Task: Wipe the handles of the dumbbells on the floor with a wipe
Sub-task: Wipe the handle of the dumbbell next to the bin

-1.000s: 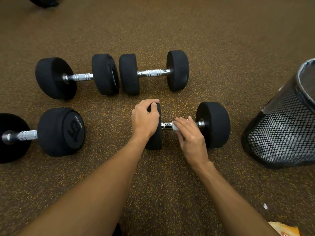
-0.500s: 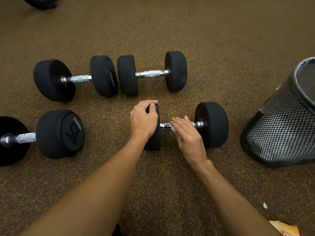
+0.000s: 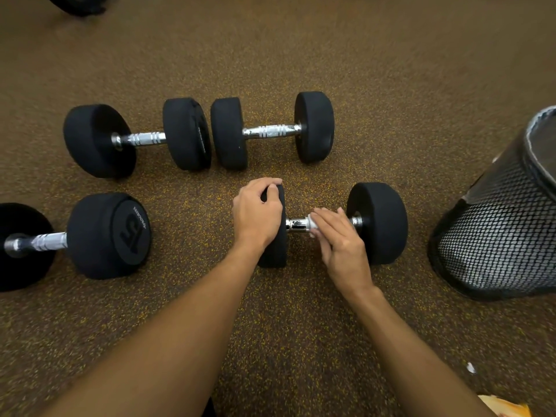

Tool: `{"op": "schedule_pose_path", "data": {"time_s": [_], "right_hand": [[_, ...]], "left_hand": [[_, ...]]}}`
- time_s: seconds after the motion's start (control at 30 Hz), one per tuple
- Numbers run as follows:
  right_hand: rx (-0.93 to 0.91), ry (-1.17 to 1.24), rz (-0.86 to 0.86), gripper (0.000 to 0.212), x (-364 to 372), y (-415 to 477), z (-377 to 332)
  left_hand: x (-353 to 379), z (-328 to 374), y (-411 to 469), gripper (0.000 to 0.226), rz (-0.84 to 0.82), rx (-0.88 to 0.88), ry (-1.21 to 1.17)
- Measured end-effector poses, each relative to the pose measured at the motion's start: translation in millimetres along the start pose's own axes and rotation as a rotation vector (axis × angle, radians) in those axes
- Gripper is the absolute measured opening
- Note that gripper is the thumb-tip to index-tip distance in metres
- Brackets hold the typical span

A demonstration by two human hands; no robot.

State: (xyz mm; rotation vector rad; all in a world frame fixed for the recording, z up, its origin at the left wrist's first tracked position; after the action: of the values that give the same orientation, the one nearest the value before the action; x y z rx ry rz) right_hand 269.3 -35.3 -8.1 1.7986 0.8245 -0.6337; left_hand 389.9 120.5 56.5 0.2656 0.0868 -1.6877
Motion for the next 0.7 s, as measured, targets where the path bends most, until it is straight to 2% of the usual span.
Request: {"op": "schedule_pose_path", "data": {"time_s": [0.23, 0.43, 0.63, 0.7], "right_hand": [[-0.089, -0.052, -0.112, 0.040, 9, 7, -19], [0.093, -0.078, -0.082, 0.040, -5, 5, -4], [0.028, -0.066, -0.143, 0.035, -4, 10, -13], [0.068, -0.057, -0.119, 0.034, -10, 7, -6]], "left_hand": [[1, 0, 1, 0.029, -0.015, 0.001, 0.002], [-1, 2, -1, 0.029, 0.000, -0.001, 0.011], [-1, 3, -4, 0.029, -0.003, 0.002, 0.009], [-2, 3, -5, 0.028, 0.001, 0.012, 0.009]]}}
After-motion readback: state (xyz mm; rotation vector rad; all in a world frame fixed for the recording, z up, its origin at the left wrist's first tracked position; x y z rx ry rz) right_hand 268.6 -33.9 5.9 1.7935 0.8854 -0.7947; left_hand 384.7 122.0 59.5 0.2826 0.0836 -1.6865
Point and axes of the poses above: each hand's wrist, its own y-axis towards the middle knuckle, its own x-axis out of the palm, z = x × y, the point moved 4 cm from there along y, towards the middle knuckle, and after that the axes turned 15 degrees about -y, right-handed, at the moved point
